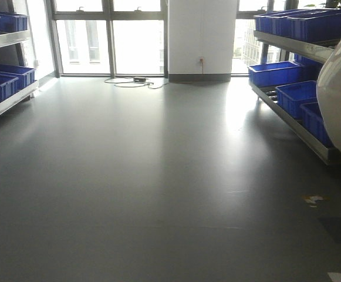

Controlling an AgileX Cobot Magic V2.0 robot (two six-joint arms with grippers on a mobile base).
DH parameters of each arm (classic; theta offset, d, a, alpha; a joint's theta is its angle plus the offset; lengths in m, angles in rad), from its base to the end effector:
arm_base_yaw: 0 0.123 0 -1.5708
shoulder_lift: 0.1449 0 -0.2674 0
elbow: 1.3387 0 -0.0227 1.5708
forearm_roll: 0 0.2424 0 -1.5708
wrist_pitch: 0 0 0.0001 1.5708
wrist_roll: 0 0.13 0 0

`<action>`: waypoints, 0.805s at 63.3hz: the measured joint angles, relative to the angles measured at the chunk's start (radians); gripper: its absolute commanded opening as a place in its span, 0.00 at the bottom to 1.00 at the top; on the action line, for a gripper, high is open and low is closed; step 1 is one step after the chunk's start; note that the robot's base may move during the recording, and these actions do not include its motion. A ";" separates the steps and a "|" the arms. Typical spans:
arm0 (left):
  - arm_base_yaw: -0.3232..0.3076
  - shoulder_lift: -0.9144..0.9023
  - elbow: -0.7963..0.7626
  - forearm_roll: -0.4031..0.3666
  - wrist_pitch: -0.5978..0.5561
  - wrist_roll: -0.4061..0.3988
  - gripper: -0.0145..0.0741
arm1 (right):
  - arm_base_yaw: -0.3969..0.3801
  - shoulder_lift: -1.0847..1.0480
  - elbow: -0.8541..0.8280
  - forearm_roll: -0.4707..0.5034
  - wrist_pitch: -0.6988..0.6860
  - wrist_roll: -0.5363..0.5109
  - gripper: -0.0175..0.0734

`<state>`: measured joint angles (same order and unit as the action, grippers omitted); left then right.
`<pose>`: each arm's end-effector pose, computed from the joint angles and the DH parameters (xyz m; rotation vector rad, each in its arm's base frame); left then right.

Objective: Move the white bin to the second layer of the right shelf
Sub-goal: 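Drive toward the windows and turn toward the rack of blue bins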

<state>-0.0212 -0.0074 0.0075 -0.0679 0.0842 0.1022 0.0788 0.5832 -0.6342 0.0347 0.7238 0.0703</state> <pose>0.1046 -0.0030 0.2037 0.0482 1.5670 0.0060 0.1450 0.0144 0.2849 0.0056 2.1586 0.1260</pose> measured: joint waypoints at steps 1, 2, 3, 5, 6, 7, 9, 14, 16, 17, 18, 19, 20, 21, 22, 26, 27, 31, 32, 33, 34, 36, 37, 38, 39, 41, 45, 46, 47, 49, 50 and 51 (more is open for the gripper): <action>0.000 0.000 0.000 0.000 0.000 0.000 0.26 | 0.000 0.000 0.000 0.000 0.000 0.000 0.25; 0.000 0.000 0.000 0.000 0.000 0.000 0.26 | 0.000 0.000 0.000 0.000 0.000 0.000 0.25; 0.000 0.000 0.000 0.000 0.000 0.000 0.26 | 0.000 0.000 0.000 0.000 0.000 0.000 0.25; 0.000 0.000 0.000 0.000 0.000 0.000 0.26 | 0.000 0.000 0.000 0.000 0.000 0.000 0.25; 0.000 0.000 0.000 0.000 0.000 0.000 0.26 | 0.000 0.000 0.000 0.000 0.000 0.000 0.25; 0.000 0.000 0.000 0.000 0.000 0.000 0.26 | 0.000 0.000 0.000 0.000 0.000 0.000 0.25; 0.000 0.000 0.000 0.000 0.000 0.000 0.26 | 0.000 0.000 0.000 0.000 0.000 0.000 0.25; 0.000 0.000 0.000 0.000 0.000 0.000 0.26 | 0.000 0.000 0.000 0.000 0.000 0.000 0.25; 0.000 0.000 0.000 0.000 0.000 0.000 0.26 | 0.000 0.000 0.000 0.000 0.000 0.000 0.25; 0.000 0.000 0.000 0.000 0.000 0.000 0.26 | 0.000 0.000 0.000 0.000 0.000 0.000 0.25; 0.000 0.000 0.000 0.000 0.000 0.000 0.26 | 0.000 0.000 0.000 0.000 0.000 0.000 0.25; 0.000 0.000 0.000 0.000 0.000 0.000 0.26 | 0.000 0.000 0.000 0.000 0.000 0.000 0.25; 0.000 0.000 0.000 0.000 0.000 0.000 0.26 | 0.000 0.000 0.000 0.000 0.000 0.000 0.25; 0.000 0.000 0.000 0.000 0.000 0.000 0.26 | 0.000 0.000 0.000 0.000 0.000 0.000 0.25; 0.000 0.000 0.000 0.000 0.000 0.000 0.26 | 0.000 0.000 0.000 0.000 0.000 0.000 0.25; 0.000 0.000 0.000 0.000 0.000 0.000 0.26 | 0.000 0.000 0.000 0.000 0.000 0.000 0.25; 0.000 0.000 0.000 0.000 0.000 0.000 0.26 | 0.000 0.000 0.000 0.000 0.000 0.000 0.25; 0.000 0.000 0.000 0.000 0.000 0.000 0.26 | 0.000 0.000 0.000 0.000 0.000 0.000 0.25; 0.000 0.000 0.000 0.000 0.000 0.000 0.26 | 0.000 0.000 0.000 0.000 0.000 0.000 0.25; 0.000 0.000 0.000 0.000 0.000 0.000 0.26 | 0.000 0.000 0.000 0.000 0.000 0.000 0.25; 0.000 0.000 0.000 0.000 0.000 0.000 0.26 | 0.000 0.000 0.000 0.000 0.000 0.000 0.25; 0.000 0.000 0.000 0.000 0.000 0.000 0.26 | 0.000 0.000 0.000 0.000 0.000 0.000 0.25; 0.000 0.000 0.000 0.000 0.000 0.000 0.26 | 0.000 0.000 0.000 0.000 0.000 0.000 0.25; 0.000 0.000 0.000 0.000 0.000 0.000 0.26 | 0.000 0.000 0.000 0.000 0.000 0.000 0.25; 0.000 0.000 0.000 0.000 0.000 0.000 0.26 | 0.000 0.000 0.000 0.000 0.000 0.000 0.25; 0.000 0.000 0.000 0.000 0.000 0.000 0.26 | 0.000 0.000 0.000 0.000 0.000 0.000 0.25; 0.000 0.000 0.000 0.000 0.000 0.000 0.26 | 0.000 0.000 0.000 0.000 0.000 0.000 0.25; 0.000 0.000 0.000 0.000 0.000 0.000 0.26 | 0.000 0.000 0.000 0.000 0.000 0.000 0.25; 0.000 0.000 0.000 0.000 0.000 0.000 0.26 | 0.000 0.000 0.000 0.000 0.000 0.000 0.25; 0.000 0.000 0.000 0.000 0.000 0.000 0.26 | 0.000 0.000 0.000 0.000 0.000 0.000 0.25; 0.000 0.000 0.000 0.000 0.000 0.000 0.26 | 0.000 0.000 0.000 0.000 0.000 0.000 0.25; 0.000 0.000 0.000 0.000 0.000 0.000 0.26 | 0.000 0.000 0.000 0.000 0.000 0.000 0.25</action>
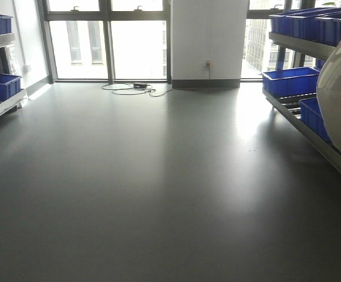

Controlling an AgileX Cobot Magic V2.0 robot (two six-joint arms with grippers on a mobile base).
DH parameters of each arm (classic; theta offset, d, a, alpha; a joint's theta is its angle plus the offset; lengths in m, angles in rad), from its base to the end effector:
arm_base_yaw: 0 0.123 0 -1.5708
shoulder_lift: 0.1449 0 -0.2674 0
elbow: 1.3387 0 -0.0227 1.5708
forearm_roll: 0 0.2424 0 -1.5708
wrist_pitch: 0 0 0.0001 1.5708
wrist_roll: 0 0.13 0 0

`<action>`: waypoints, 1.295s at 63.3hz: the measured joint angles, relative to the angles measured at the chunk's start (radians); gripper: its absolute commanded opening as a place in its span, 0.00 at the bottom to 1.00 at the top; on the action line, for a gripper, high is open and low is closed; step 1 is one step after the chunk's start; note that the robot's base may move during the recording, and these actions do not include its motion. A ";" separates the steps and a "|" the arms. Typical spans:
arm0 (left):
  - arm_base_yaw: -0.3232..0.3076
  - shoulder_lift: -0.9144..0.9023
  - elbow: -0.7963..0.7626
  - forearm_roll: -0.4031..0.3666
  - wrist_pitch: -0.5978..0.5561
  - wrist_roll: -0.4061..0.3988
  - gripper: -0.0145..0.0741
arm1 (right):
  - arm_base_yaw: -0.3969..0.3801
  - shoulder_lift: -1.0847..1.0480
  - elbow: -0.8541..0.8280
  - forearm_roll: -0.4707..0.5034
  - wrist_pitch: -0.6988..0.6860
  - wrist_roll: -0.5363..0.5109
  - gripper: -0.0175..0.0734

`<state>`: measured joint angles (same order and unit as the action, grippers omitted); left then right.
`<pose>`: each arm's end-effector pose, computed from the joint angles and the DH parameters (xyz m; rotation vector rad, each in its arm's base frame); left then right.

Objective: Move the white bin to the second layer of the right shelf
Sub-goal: 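Drive toward the windows and turn toward the rack of blue bins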

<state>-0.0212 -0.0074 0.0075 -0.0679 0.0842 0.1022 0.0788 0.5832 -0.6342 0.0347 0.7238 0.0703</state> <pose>0.1046 -0.0030 0.2037 0.0482 1.5670 0.0060 0.1450 0.0144 0.2849 0.0056 2.1586 0.1260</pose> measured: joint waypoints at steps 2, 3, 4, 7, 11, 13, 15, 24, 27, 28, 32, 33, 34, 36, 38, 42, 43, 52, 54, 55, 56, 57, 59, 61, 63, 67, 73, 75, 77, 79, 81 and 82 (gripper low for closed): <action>0.000 0.000 0.000 0.000 0.000 0.000 0.26 | 0.000 0.000 0.000 0.000 0.000 0.000 0.25; 0.000 0.000 0.000 0.000 0.000 0.000 0.26 | 0.000 0.000 0.000 0.000 0.000 0.000 0.25; 0.000 0.000 0.000 0.000 0.000 0.000 0.26 | 0.000 0.000 0.000 0.000 0.000 0.000 0.25; 0.000 0.000 0.000 0.000 0.000 0.000 0.26 | 0.000 0.000 0.000 0.000 0.000 0.000 0.25; 0.000 0.000 0.000 0.000 0.000 0.000 0.26 | 0.000 0.000 0.000 0.000 0.000 0.000 0.25; 0.000 0.000 0.000 0.000 0.000 0.000 0.26 | 0.000 0.000 0.000 0.000 0.000 0.000 0.25; 0.000 0.000 0.000 0.000 0.000 0.000 0.26 | 0.000 0.000 0.000 0.000 0.000 0.000 0.25; 0.000 0.000 0.000 0.000 0.000 0.000 0.26 | 0.000 0.000 0.000 0.000 0.000 0.000 0.25; 0.000 0.000 0.000 0.000 0.000 0.000 0.26 | 0.000 0.000 0.000 0.000 0.000 0.000 0.25; 0.000 0.000 0.000 0.000 0.000 0.000 0.26 | 0.000 0.000 0.000 0.000 0.000 0.000 0.25; 0.000 0.000 0.000 0.000 0.000 0.000 0.26 | 0.000 0.000 0.000 0.000 0.000 0.000 0.25; 0.000 0.000 0.000 0.000 0.000 0.000 0.26 | 0.000 0.000 0.000 0.000 0.000 0.000 0.25; 0.000 0.000 0.000 0.000 0.000 0.000 0.26 | 0.000 0.000 0.000 0.000 0.000 0.000 0.25; 0.000 0.000 0.000 0.000 0.000 0.000 0.26 | 0.000 0.000 0.000 0.000 0.000 0.000 0.25; 0.000 0.000 0.000 0.000 0.000 0.000 0.26 | 0.000 0.000 0.000 0.000 0.000 0.000 0.25; 0.000 0.000 0.000 0.000 0.000 0.000 0.26 | 0.000 0.000 0.000 0.000 0.000 0.000 0.25; 0.000 0.000 0.000 0.000 0.000 0.000 0.26 | 0.000 0.000 0.000 0.000 0.000 0.000 0.25; 0.000 0.000 0.000 0.000 0.000 0.000 0.26 | 0.000 0.000 0.000 0.000 0.000 0.000 0.25; 0.000 0.000 0.000 0.000 0.000 0.000 0.26 | 0.000 0.000 0.000 0.000 0.000 0.000 0.25; 0.000 0.000 0.000 0.000 0.000 0.000 0.26 | 0.000 0.000 0.000 0.000 0.000 0.000 0.25; 0.000 0.000 0.000 0.000 0.000 0.000 0.26 | 0.000 0.000 0.000 0.000 0.000 0.000 0.25; 0.000 0.000 0.000 0.000 0.000 0.000 0.26 | 0.000 0.000 0.000 0.000 0.000 0.000 0.25; 0.000 0.000 0.000 0.000 0.000 0.000 0.26 | 0.000 0.000 0.000 0.000 0.000 0.000 0.25; 0.000 0.000 0.000 0.000 0.000 0.000 0.26 | 0.000 0.000 0.000 0.000 0.000 0.000 0.25; 0.000 0.000 0.000 0.000 0.000 0.000 0.26 | 0.000 0.000 0.000 0.000 0.000 0.000 0.25; 0.000 0.000 0.000 0.000 0.000 0.000 0.26 | 0.000 0.000 0.000 0.000 0.000 0.000 0.25; 0.000 0.000 0.000 0.000 0.000 0.000 0.26 | 0.000 0.000 0.000 0.000 0.000 0.000 0.25; 0.000 0.000 0.000 0.000 0.000 0.000 0.26 | 0.000 0.000 0.000 0.000 0.000 0.000 0.25; 0.000 0.000 0.000 0.000 0.000 0.000 0.26 | 0.000 0.000 0.000 0.000 0.000 0.000 0.25; 0.000 0.000 0.000 0.000 0.000 0.000 0.26 | 0.000 0.000 0.000 0.000 0.000 0.000 0.25; 0.000 0.000 0.000 0.000 0.000 0.000 0.26 | 0.000 0.000 0.000 0.000 0.000 0.000 0.25; 0.000 0.000 0.000 0.000 0.000 0.000 0.26 | 0.000 0.000 0.000 0.000 0.000 0.000 0.25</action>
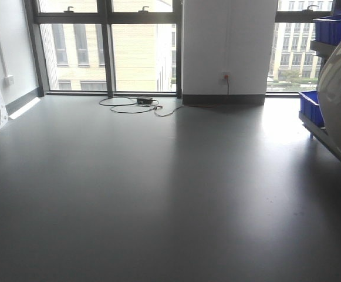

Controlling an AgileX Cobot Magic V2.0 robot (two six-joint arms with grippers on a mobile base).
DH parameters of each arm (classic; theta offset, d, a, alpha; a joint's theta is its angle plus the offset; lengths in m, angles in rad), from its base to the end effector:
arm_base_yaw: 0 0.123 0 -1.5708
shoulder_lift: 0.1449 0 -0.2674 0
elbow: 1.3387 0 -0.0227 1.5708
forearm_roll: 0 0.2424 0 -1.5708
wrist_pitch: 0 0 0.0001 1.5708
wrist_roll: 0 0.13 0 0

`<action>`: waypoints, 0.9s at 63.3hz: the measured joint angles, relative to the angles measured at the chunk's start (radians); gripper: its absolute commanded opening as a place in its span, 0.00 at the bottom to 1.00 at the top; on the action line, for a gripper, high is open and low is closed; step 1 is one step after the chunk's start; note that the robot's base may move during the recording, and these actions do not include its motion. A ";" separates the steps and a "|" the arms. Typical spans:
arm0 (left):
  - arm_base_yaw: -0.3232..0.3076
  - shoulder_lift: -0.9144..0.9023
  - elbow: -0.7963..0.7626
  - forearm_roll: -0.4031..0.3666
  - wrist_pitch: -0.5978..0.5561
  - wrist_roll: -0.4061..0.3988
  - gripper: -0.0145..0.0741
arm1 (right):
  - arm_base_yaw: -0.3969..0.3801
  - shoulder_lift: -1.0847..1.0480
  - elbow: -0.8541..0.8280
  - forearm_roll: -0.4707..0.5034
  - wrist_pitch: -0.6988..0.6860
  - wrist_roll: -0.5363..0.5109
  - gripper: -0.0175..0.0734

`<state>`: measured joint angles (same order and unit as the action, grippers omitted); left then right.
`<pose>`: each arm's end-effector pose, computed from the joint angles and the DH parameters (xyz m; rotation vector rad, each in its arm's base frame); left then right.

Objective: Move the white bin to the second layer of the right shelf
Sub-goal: 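Drive toward the windows and turn toward the rack of blue bins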

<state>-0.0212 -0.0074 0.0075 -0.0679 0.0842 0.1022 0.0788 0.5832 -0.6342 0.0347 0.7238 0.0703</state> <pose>0.1046 -0.0030 0.2037 0.0482 1.5670 0.0060 0.1450 0.0144 0.2849 0.0056 2.1586 0.1260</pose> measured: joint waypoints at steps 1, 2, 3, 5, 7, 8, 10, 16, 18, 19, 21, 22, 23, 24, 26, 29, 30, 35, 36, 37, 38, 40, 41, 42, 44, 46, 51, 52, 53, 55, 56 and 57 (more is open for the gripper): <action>0.000 0.000 0.000 0.000 0.000 0.000 0.26 | 0.000 0.000 0.000 0.000 0.000 0.000 0.25; 0.000 0.000 0.000 0.000 0.000 0.000 0.26 | 0.000 0.000 0.000 0.000 0.000 0.000 0.25; 0.000 0.000 0.000 0.000 0.000 0.000 0.26 | 0.000 0.000 0.000 0.000 0.000 0.000 0.25; 0.000 0.000 0.000 0.000 0.000 0.000 0.26 | 0.000 0.000 0.000 0.000 0.000 0.000 0.25; 0.000 0.000 0.000 0.000 0.000 0.000 0.26 | 0.000 0.000 0.000 0.000 0.000 0.000 0.25; 0.000 0.000 0.000 0.000 0.000 0.000 0.26 | 0.000 0.000 0.000 0.000 0.000 0.000 0.25; 0.000 0.000 0.000 0.000 0.000 0.000 0.26 | 0.000 0.000 0.000 0.000 0.000 0.000 0.25; 0.000 0.000 0.000 0.000 0.000 0.000 0.26 | 0.000 0.000 0.000 0.000 0.000 0.000 0.25; 0.000 0.000 0.000 0.000 0.000 0.000 0.26 | 0.000 0.000 0.000 0.000 0.000 0.000 0.25; 0.000 0.000 0.000 0.000 0.000 0.000 0.26 | 0.000 0.000 0.000 0.000 0.000 0.000 0.25; 0.000 0.000 0.000 0.000 0.000 0.000 0.26 | 0.000 0.000 0.000 0.000 0.000 0.000 0.25; 0.000 0.000 0.000 0.000 0.000 0.000 0.26 | 0.000 0.000 0.000 0.000 0.000 0.000 0.25; 0.000 0.000 0.000 0.000 0.000 0.000 0.26 | 0.000 0.000 0.000 0.000 0.000 0.000 0.25; 0.000 0.000 0.000 0.000 0.000 0.000 0.26 | 0.000 0.000 0.000 0.000 0.000 0.000 0.25; 0.000 0.000 0.000 0.000 0.000 0.000 0.26 | 0.000 0.000 0.000 0.000 0.000 0.000 0.25; 0.000 0.000 0.000 0.000 0.000 0.000 0.26 | 0.000 0.000 0.000 0.000 0.000 0.000 0.25; 0.000 0.000 0.000 0.000 0.000 0.000 0.26 | 0.000 0.000 0.000 0.000 0.000 0.000 0.25; 0.000 0.000 0.000 0.000 0.000 0.000 0.26 | 0.000 0.000 0.000 0.002 0.000 0.000 0.25; 0.000 0.000 0.000 0.000 0.000 0.000 0.26 | 0.000 0.000 0.000 0.003 0.000 0.000 0.25; 0.000 0.000 0.000 0.000 0.000 0.000 0.26 | 0.000 0.000 0.000 0.002 0.000 0.000 0.25; 0.000 0.000 0.000 0.000 0.000 0.000 0.26 | 0.000 0.000 0.000 0.002 0.000 0.000 0.25; 0.000 0.000 0.000 0.000 0.000 0.000 0.26 | 0.000 0.000 0.000 0.002 0.000 0.000 0.25; 0.000 0.000 0.000 0.000 0.000 0.000 0.26 | 0.000 0.000 0.000 0.002 0.000 0.000 0.25; 0.000 0.000 0.000 0.000 0.000 0.000 0.26 | 0.000 0.000 0.000 0.002 0.000 0.000 0.25; 0.000 0.000 0.000 0.000 0.000 0.000 0.26 | 0.000 0.000 0.000 0.002 0.000 0.000 0.25; 0.000 0.000 0.000 0.000 0.000 0.000 0.26 | 0.000 0.000 0.000 0.002 0.000 0.000 0.25; 0.000 0.000 0.000 0.000 0.000 0.000 0.26 | 0.000 0.000 0.000 0.002 0.000 0.000 0.25; 0.000 0.000 0.000 0.000 0.000 0.000 0.26 | 0.000 0.000 0.000 0.002 0.000 0.000 0.25; 0.000 0.000 0.000 0.000 0.000 0.000 0.26 | 0.000 0.000 0.000 0.002 0.000 0.000 0.25; 0.000 0.000 0.000 0.000 0.000 0.000 0.26 | 0.000 0.000 0.000 0.002 0.000 0.000 0.25; 0.000 0.000 0.000 0.000 0.000 0.000 0.26 | 0.000 0.000 0.000 0.002 0.000 0.000 0.25; 0.000 0.000 0.000 0.000 0.000 0.000 0.26 | 0.000 0.000 0.000 0.002 0.000 0.000 0.25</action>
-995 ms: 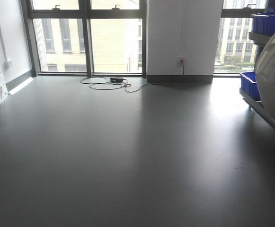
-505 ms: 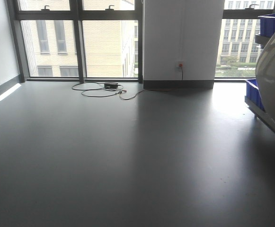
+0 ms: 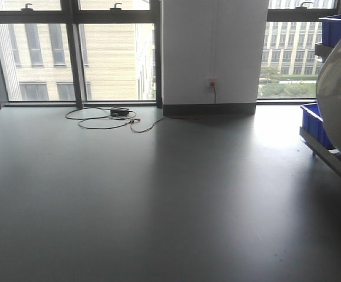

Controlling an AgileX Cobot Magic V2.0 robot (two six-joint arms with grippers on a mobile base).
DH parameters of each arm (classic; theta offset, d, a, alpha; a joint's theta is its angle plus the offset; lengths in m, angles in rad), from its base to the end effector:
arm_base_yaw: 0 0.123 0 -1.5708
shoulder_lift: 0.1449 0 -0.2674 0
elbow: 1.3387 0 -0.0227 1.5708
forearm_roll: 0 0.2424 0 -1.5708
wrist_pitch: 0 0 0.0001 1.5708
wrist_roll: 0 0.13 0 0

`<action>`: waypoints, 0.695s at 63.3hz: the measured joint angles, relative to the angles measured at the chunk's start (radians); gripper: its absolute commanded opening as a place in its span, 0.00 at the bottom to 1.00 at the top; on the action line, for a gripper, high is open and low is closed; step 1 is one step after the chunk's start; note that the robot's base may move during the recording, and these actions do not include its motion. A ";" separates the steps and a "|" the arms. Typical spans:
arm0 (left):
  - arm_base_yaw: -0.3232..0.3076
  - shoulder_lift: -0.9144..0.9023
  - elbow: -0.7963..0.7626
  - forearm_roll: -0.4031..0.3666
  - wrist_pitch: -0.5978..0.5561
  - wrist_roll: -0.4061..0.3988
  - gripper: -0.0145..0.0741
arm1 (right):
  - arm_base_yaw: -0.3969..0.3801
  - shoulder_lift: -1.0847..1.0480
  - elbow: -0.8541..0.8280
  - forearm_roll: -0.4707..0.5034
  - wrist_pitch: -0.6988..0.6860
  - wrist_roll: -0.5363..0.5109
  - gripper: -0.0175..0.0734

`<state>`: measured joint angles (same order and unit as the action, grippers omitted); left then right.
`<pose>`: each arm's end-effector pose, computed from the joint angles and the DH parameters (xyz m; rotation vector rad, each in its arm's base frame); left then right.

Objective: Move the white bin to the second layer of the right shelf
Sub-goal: 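Drive toward the windows and turn toward the rack of blue bins, then approach the rack with roller tracks, bin held in the right gripper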

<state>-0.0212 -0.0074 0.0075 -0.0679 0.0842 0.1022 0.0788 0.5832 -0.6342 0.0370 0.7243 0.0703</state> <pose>0.1046 -0.0030 0.2037 0.0482 1.5670 0.0060 0.1449 0.0146 0.2849 0.0065 2.1592 0.1287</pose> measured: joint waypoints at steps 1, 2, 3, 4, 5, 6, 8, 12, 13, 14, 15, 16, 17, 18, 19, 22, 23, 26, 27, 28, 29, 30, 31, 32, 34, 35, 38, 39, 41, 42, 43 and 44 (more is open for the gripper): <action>0.000 0.000 0.000 0.000 0.000 0.000 0.26 | 0.000 0.000 0.000 0.000 0.000 0.000 0.25; 0.000 0.000 0.000 0.000 0.000 0.000 0.26 | 0.000 0.000 0.000 0.000 0.000 0.000 0.25; 0.000 0.000 0.000 0.000 0.000 0.000 0.26 | 0.000 0.000 0.000 0.000 0.000 0.000 0.25; 0.000 0.000 0.000 0.000 0.000 0.000 0.26 | 0.000 0.000 0.000 0.000 0.000 0.000 0.25; 0.000 0.000 0.000 0.000 0.000 0.000 0.26 | 0.000 0.000 0.000 0.000 0.000 0.000 0.25; 0.000 0.000 0.000 0.000 0.000 0.000 0.26 | 0.000 0.000 0.000 0.000 0.000 0.000 0.25; 0.000 0.000 0.000 0.000 0.000 0.000 0.26 | 0.000 0.000 0.000 0.001 0.000 0.000 0.25; 0.000 0.000 0.000 0.000 0.000 0.000 0.26 | 0.000 0.000 0.000 0.002 0.000 0.000 0.25; 0.000 0.000 0.000 0.000 0.000 0.000 0.26 | 0.000 0.000 0.000 0.002 0.000 0.000 0.25; 0.000 0.000 0.000 0.000 0.000 0.000 0.26 | 0.000 0.000 0.000 0.002 0.000 0.000 0.25; 0.000 0.000 0.000 0.000 0.000 0.000 0.26 | 0.000 0.000 0.000 0.002 0.000 0.000 0.25; 0.000 0.000 0.000 0.000 0.000 0.000 0.26 | 0.000 0.000 0.000 0.002 0.000 0.000 0.25; 0.000 0.000 0.000 0.000 0.000 0.000 0.26 | 0.000 0.000 0.000 0.002 0.000 0.000 0.25; 0.000 0.000 0.000 0.000 0.000 0.000 0.26 | 0.000 0.000 0.000 0.002 0.000 0.000 0.25; 0.000 0.000 0.000 0.000 0.000 0.000 0.26 | 0.000 0.000 0.000 0.002 0.000 0.000 0.25; 0.000 0.000 0.000 0.000 0.000 0.000 0.26 | 0.000 0.000 0.000 0.002 0.000 0.000 0.25; 0.000 0.000 0.000 0.000 0.000 0.000 0.26 | 0.000 0.000 0.000 0.002 0.000 0.000 0.25; 0.000 0.000 0.000 0.000 0.000 0.000 0.26 | 0.000 0.000 0.000 0.002 0.000 0.000 0.25; 0.000 0.000 0.000 0.000 0.000 0.000 0.26 | 0.000 0.000 0.000 0.002 0.000 0.000 0.25; 0.000 0.000 0.000 0.000 0.000 0.000 0.26 | 0.000 0.000 0.000 0.002 0.000 0.000 0.25; 0.000 0.000 0.000 0.000 0.000 0.000 0.26 | 0.000 0.000 0.000 0.002 0.000 0.000 0.25; 0.000 0.000 0.000 0.000 0.000 0.000 0.26 | 0.000 0.000 0.000 0.002 0.000 0.000 0.25; 0.000 0.000 0.000 0.000 0.000 0.000 0.26 | 0.000 0.000 0.000 0.002 0.000 0.000 0.25; 0.000 0.000 0.000 0.000 0.000 0.000 0.26 | 0.000 0.000 0.000 0.002 0.000 0.000 0.25; 0.000 0.000 0.000 0.000 0.000 0.000 0.26 | 0.000 0.000 0.000 0.002 0.000 0.000 0.25; 0.000 0.000 0.000 0.000 0.000 0.000 0.26 | 0.000 0.000 0.000 0.002 0.000 0.000 0.25; 0.000 0.000 0.000 0.000 0.000 0.000 0.26 | 0.000 0.000 0.000 0.002 0.000 0.000 0.25; 0.000 0.000 0.000 0.000 0.000 0.000 0.26 | 0.000 0.000 0.000 0.002 0.000 0.000 0.25; 0.000 0.000 0.000 0.000 0.000 0.000 0.26 | 0.000 0.000 0.000 0.002 0.000 0.000 0.25; 0.000 0.000 0.000 0.000 0.000 0.000 0.26 | 0.000 0.000 0.000 0.002 0.000 0.000 0.25; 0.000 0.000 0.000 0.000 0.000 0.000 0.26 | 0.000 0.000 0.000 0.002 0.000 0.000 0.25; 0.000 0.000 0.000 0.000 0.000 0.000 0.26 | 0.000 0.000 0.000 0.002 0.000 0.000 0.25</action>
<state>-0.0212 -0.0074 0.0075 -0.0679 0.0842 0.1022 0.0788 0.5832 -0.6342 0.0393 0.7243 0.0703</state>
